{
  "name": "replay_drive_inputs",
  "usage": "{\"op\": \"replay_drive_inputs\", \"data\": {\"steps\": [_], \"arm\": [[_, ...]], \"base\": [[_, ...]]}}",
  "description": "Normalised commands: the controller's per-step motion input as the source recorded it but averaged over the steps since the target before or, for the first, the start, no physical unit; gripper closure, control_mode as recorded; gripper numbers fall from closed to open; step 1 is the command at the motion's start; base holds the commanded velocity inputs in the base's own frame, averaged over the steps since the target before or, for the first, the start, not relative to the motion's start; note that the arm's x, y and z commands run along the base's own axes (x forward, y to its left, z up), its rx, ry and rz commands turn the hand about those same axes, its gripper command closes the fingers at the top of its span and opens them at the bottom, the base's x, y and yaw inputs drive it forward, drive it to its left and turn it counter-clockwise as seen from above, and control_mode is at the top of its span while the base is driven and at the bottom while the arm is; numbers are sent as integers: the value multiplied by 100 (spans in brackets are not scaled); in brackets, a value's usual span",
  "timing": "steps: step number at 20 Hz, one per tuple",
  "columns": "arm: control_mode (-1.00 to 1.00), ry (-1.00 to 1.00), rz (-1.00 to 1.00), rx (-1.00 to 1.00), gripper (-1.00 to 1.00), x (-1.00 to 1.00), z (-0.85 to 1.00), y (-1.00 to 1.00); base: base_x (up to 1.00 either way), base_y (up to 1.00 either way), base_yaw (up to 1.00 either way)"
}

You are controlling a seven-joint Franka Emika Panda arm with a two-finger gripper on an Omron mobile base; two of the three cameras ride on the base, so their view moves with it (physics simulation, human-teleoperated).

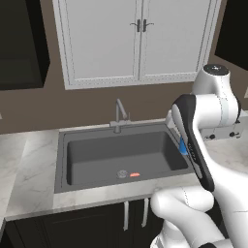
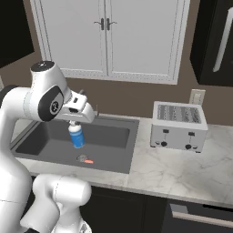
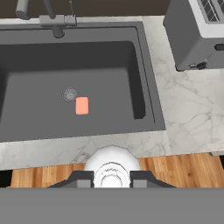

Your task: Pick up the bar soap and soap dispenser from the sink, and place them back in the cabinet, and close the cabinet door.

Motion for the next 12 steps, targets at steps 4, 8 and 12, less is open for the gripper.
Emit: {"op": "replay_drive_inputs", "data": {"steps": [4,8,12], "arm": [[-100,1,0,0,100,0,0,-1],[-100,1,0,0,100,0,0,-1],[100,0,0,0,100,0,0,0]], "base": [[0,0,0],[0,0,0],[-6,0,0]]}}
